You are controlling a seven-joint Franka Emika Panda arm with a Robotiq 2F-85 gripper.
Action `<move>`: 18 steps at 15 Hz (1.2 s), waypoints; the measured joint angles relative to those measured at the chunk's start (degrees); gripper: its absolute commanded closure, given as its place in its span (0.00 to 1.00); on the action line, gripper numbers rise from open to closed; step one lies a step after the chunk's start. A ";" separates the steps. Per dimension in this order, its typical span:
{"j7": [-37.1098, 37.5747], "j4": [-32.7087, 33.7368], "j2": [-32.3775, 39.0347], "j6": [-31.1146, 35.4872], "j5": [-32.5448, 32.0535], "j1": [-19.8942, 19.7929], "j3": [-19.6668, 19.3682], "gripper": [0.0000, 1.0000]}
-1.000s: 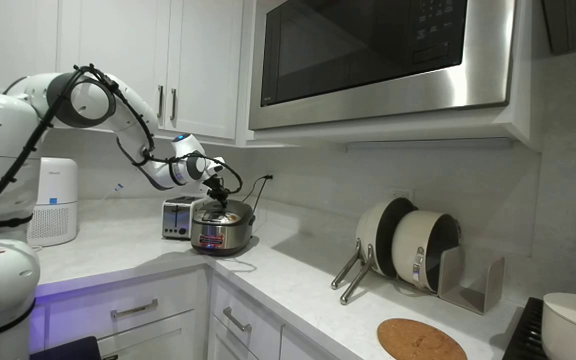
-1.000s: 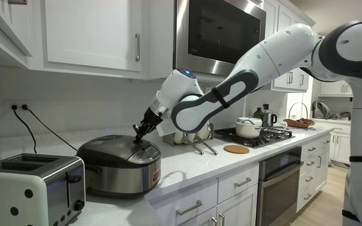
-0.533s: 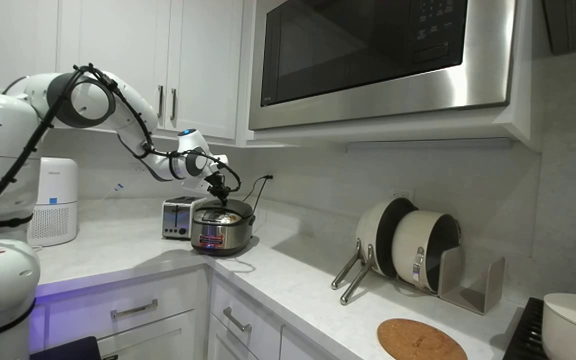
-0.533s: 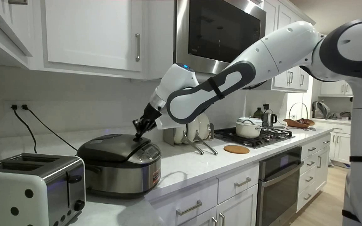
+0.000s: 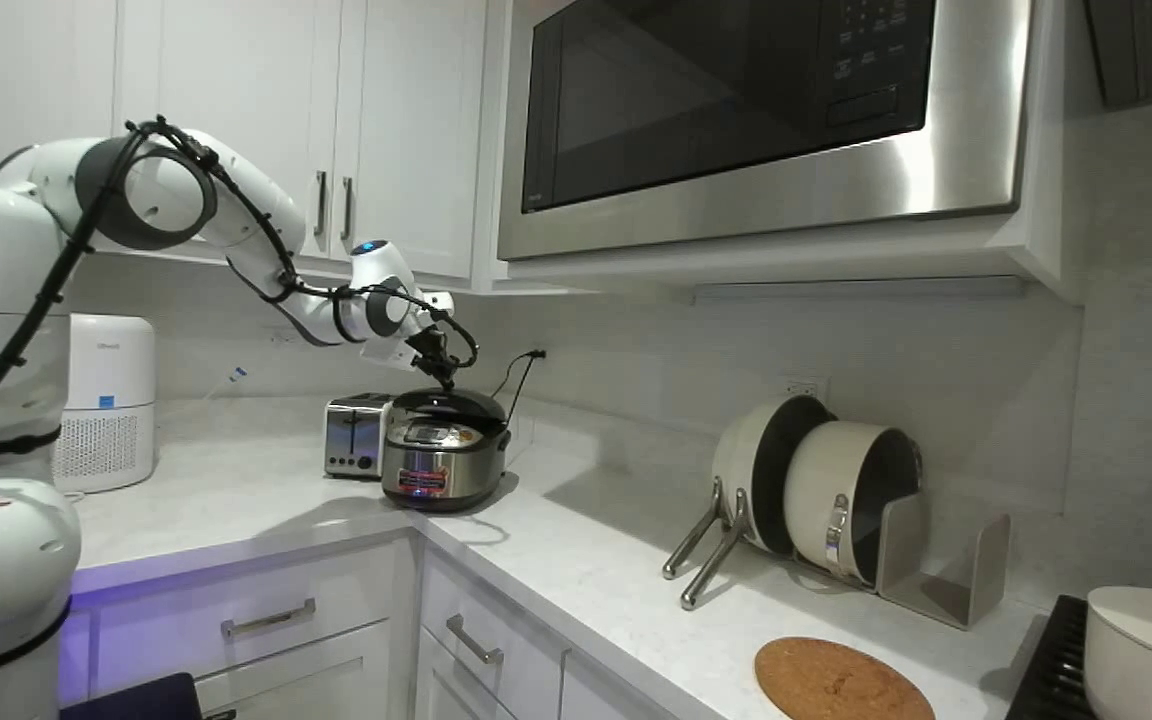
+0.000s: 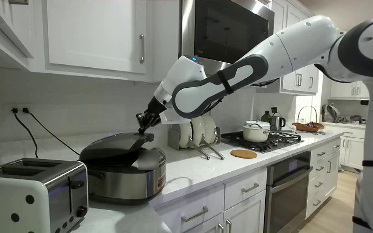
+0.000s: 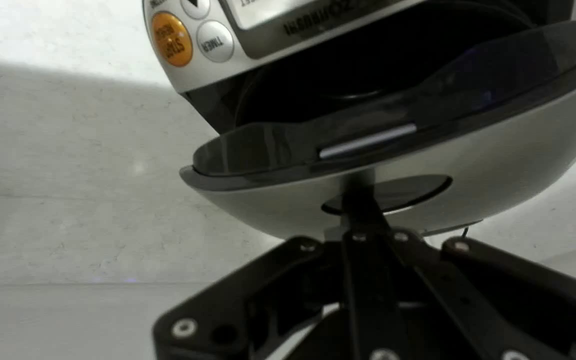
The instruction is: Press the button to open the rice cooker.
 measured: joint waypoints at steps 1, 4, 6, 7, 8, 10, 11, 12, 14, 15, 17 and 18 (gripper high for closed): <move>-0.08 0.01 -0.69 -0.22 0.62 0.17 0.00 1.00; -1.29 -0.01 -2.95 -0.68 3.01 0.62 0.00 1.00; -2.45 -0.08 -4.61 -1.12 4.80 0.70 0.00 1.00; -3.00 -0.17 -5.44 -1.66 5.67 0.70 -0.01 1.00; -3.46 -0.26 -6.25 -2.18 6.45 0.69 -0.06 1.00; -4.43 -0.51 -8.00 -3.02 8.08 0.69 -0.21 1.00; -4.90 -0.66 -8.94 -3.52 8.96 0.69 -0.33 1.00; -5.75 -0.76 -9.92 -4.48 10.15 0.69 -0.49 1.00; -6.66 -0.81 -11.97 -8.07 11.59 0.62 -0.94 1.00; -6.66 -0.81 -13.14 -10.47 11.67 0.51 -1.25 1.00; -6.66 -0.82 -15.51 -15.10 11.68 0.32 -1.99 1.00; -6.66 -0.82 -16.69 -17.27 11.68 0.14 -2.34 1.00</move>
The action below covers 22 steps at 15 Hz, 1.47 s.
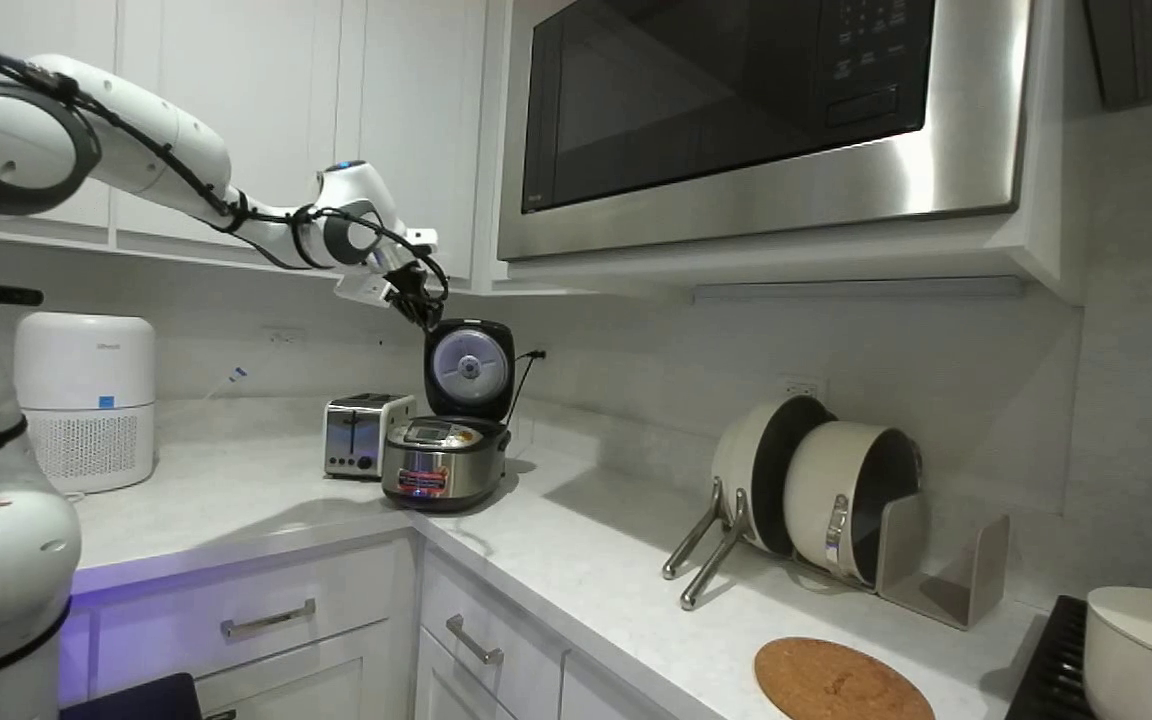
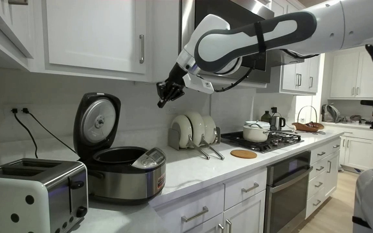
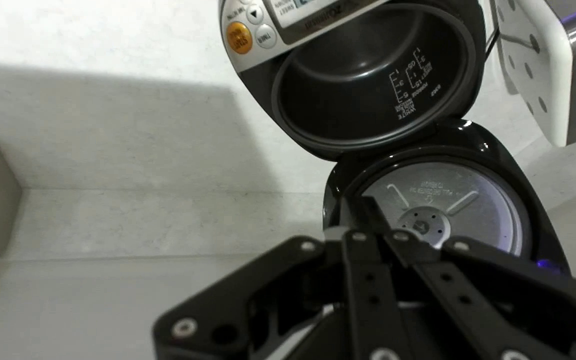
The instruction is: Press the button to open the rice cooker.
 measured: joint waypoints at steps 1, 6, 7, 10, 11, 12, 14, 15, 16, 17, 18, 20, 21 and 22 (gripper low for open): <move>0.00 -0.02 -1.20 -2.14 -0.02 -0.37 -0.23 1.00; 0.29 -0.35 -6.90 -12.10 -0.70 -3.19 -0.96 1.00; 0.62 -0.48 -7.92 -14.28 -1.21 -4.03 -1.01 1.00; 2.55 -0.80 -10.59 -20.70 -2.89 -6.60 -1.15 1.00; 3.04 -0.84 -11.32 -22.49 -3.07 -7.34 -1.26 1.00; 3.69 -0.88 -12.09 -24.21 -3.33 -8.11 -1.42 1.00; 4.84 -0.94 -13.48 -27.52 -3.68 -9.39 -1.80 1.00; 5.35 -0.98 -14.10 -29.15 -3.77 -9.93 -2.04 1.00; 5.90 -1.01 -14.72 -30.83 -3.87 -10.44 -2.25 1.00; 6.19 -1.03 -15.30 -32.46 -3.87 -10.86 -2.44 1.00; 6.69 -1.03 -15.86 -34.24 -3.87 -11.19 -2.62 1.00; 7.40 -1.05 -16.85 -37.81 -3.87 -11.70 -2.87 0.74; 7.95 -1.05 -17.24 -39.35 -3.87 -11.93 -2.92 0.72; 8.38 -1.06 -17.58 -40.80 -3.87 -12.16 -2.96 0.91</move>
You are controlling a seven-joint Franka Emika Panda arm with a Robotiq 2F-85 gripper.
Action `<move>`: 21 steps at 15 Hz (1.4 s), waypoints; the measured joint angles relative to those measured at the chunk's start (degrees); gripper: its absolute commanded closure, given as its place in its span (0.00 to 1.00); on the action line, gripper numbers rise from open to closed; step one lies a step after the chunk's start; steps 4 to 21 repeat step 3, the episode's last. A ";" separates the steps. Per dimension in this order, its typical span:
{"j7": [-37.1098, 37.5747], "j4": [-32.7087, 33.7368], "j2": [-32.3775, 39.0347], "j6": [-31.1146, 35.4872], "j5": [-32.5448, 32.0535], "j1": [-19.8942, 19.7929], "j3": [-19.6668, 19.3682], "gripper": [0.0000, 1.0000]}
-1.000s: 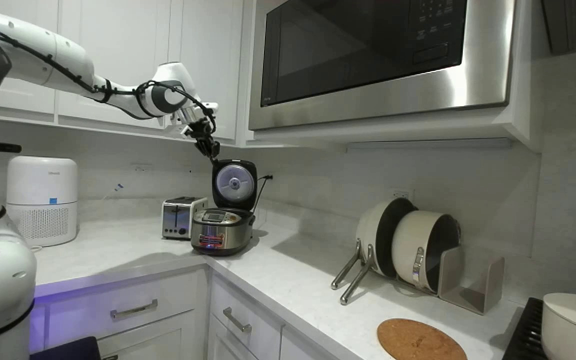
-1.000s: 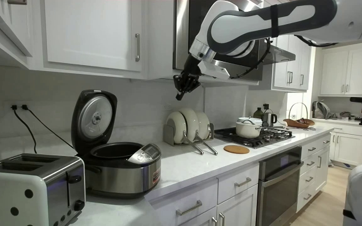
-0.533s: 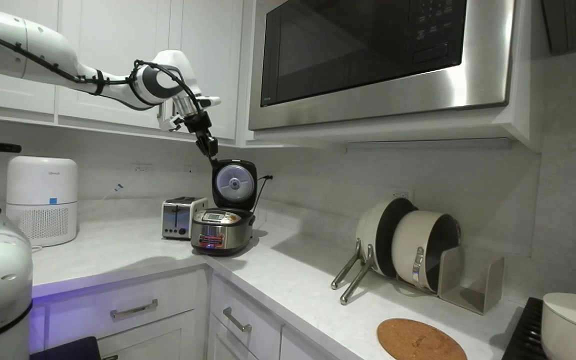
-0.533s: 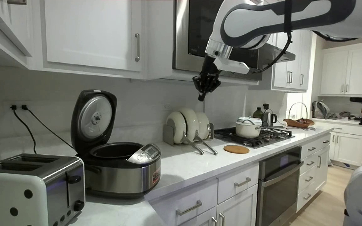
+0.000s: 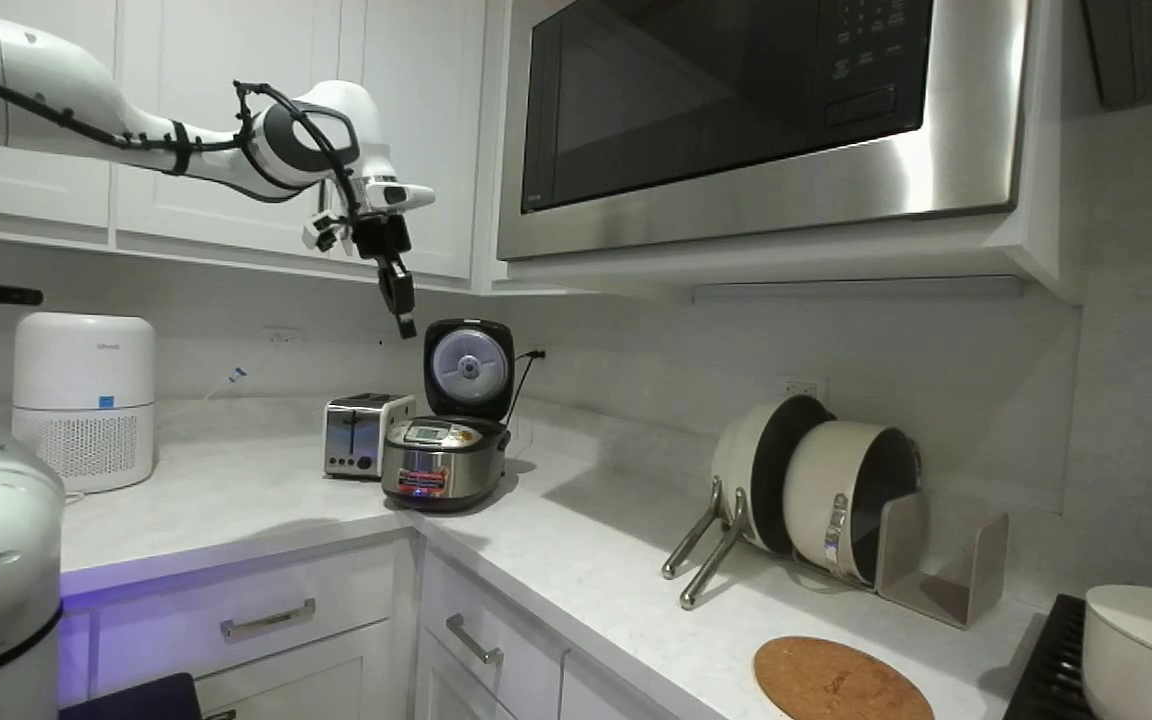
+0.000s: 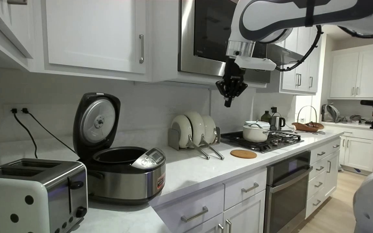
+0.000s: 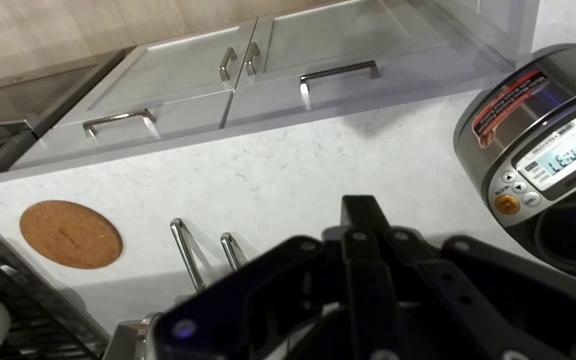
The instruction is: Press the button to open the rice cooker.
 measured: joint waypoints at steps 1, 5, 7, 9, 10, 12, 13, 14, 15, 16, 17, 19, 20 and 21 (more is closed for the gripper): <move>0.68 -0.01 -0.32 -1.25 0.00 -0.33 0.00 0.84; 0.90 -0.04 -0.72 -2.16 0.00 -0.67 -0.02 0.72; 0.90 -0.04 -0.72 -2.16 0.00 -0.67 -0.02 0.72; 0.90 -0.04 -0.72 -2.16 0.00 -0.67 -0.02 0.72; 0.90 -0.04 -0.72 -2.16 0.00 -0.67 -0.02 0.72; 0.90 -0.04 -0.72 -2.16 0.00 -0.67 -0.02 0.72; 0.90 -0.04 -0.72 -2.16 0.00 -0.67 -0.02 0.72; 0.90 -0.04 -0.72 -2.16 0.00 -0.67 -0.02 0.72; 0.90 -0.04 -0.72 -2.16 0.00 -0.67 -0.02 0.72; 0.90 -0.04 -0.72 -2.16 0.00 -0.67 -0.02 0.72; 0.90 -0.04 -0.72 -2.16 0.00 -0.67 -0.02 0.72; 0.90 -0.04 -0.72 -2.16 0.00 -0.67 -0.02 0.72; 0.90 -0.04 -0.72 -2.16 0.00 -0.67 -0.02 0.72; 0.90 -0.04 -0.72 -2.16 0.00 -0.67 -0.02 0.72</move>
